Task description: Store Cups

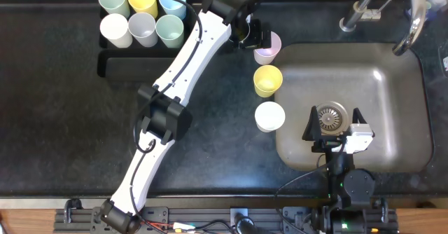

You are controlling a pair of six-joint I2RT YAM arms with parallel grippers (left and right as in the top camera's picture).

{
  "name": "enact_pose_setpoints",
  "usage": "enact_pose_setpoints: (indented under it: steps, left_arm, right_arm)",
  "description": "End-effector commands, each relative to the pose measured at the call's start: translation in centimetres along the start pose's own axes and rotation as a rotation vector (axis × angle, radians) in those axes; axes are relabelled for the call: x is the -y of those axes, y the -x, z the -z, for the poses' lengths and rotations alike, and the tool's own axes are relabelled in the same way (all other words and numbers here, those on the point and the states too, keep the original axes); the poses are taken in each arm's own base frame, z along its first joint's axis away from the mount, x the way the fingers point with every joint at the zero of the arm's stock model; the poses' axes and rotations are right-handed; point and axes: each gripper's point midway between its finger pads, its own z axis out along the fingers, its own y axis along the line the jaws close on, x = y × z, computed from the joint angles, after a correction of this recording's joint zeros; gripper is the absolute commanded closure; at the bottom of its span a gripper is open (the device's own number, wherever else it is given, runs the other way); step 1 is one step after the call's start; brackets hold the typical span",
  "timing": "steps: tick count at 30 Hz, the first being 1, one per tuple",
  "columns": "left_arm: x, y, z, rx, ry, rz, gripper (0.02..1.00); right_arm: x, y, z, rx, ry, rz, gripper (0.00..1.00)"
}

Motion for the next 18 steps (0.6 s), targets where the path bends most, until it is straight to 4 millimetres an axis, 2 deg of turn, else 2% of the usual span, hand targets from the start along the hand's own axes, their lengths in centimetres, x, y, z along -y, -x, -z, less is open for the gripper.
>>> enact_pose_setpoints:
  steps: [1, 5, 7, 8, 9, 10, 14, 17, 18]
  left_arm:
    - [-0.4, 0.3, -1.4, -0.001, 0.02, 0.012, 0.018]
    - [-0.6, 0.2, -1.9, -0.008, 0.024, 0.013, 0.031]
    - [-0.5, 0.4, -2.0, 0.0, 0.02, 0.011, 0.132]
    - [-0.4, 0.6, -1.9, 0.01, 0.016, 0.01, 0.323]
    - [-0.2, 0.8, -1.9, 0.019, 0.01, 0.006, 0.805]
    - [0.0, 1.1, -1.9, 0.029, 0.003, -0.003, 0.985]
    - [0.6, 2.3, -0.8, 0.078, -0.028, -0.022, 0.985]
    - [0.6, 3.9, 2.0, 0.15, -0.047, -0.019, 0.985]
    - [0.4, 4.4, 3.4, 0.182, -0.048, -0.013, 0.985]
  right_arm:
    - [0.0, -0.3, 0.0, -0.001, 0.001, -0.006, 0.003]
    - [0.0, -0.3, 0.0, -0.001, 0.001, -0.005, 0.003]
    - [0.0, -0.3, 0.0, -0.001, 0.001, -0.005, 0.003]
    - [0.0, -0.3, 0.0, -0.001, 0.001, -0.005, 0.003]
    - [0.0, -0.3, 0.0, -0.001, 0.001, -0.005, 0.007]
    - [0.0, -0.3, 0.0, -0.001, 0.001, -0.005, 0.003]
    - [0.0, -0.3, 0.0, -0.001, 0.001, -0.006, 0.003]
    - [0.0, -0.3, 0.0, -0.001, 0.001, -0.005, 0.003]
    - [0.0, -0.3, 0.0, -0.001, 0.001, -0.005, 0.003]
